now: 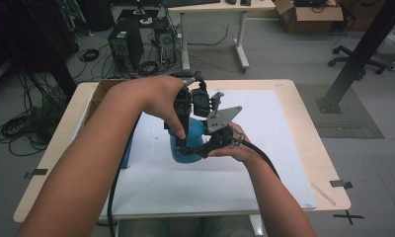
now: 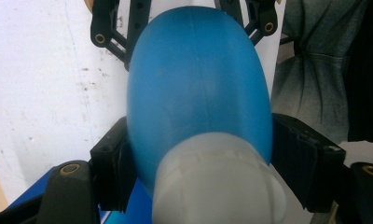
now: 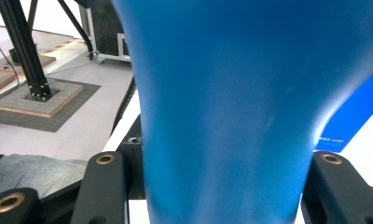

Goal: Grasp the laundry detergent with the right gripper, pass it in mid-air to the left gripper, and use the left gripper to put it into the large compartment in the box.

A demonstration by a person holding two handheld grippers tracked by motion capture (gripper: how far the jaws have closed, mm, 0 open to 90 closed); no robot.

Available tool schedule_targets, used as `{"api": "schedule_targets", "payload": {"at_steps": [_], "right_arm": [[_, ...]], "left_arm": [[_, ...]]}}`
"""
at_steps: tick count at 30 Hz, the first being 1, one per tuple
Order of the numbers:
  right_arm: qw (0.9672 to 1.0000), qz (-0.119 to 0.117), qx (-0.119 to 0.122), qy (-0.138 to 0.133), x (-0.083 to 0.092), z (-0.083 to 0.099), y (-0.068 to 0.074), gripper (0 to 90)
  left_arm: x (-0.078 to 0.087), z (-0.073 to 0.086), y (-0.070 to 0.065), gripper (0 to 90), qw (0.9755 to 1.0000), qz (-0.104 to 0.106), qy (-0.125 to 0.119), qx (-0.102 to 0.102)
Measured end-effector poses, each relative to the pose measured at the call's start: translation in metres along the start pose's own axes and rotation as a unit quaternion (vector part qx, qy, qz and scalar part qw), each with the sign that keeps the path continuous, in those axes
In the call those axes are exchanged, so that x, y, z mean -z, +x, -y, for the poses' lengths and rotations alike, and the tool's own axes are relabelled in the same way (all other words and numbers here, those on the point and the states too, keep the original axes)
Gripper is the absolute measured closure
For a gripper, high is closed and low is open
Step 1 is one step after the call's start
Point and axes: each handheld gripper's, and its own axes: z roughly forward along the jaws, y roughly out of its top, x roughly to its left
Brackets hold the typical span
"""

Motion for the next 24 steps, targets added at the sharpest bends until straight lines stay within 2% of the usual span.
{"api": "schedule_targets", "payload": {"at_steps": [17,24], "right_arm": [[1.0000,0.001,0.000,-0.002,-0.0026,-0.0009,0.0000,46.4],[1.0000,0.001,-0.002,-0.009,-0.0023,-0.0012,0.0006,46.3]], "left_arm": [[0.0008,-0.0005,0.0011,37.1,0.9997,-0.008,0.014,0.018],[0.0024,0.0017,0.0018,37.8,0.9999,-0.009,0.004,0.014]]}}
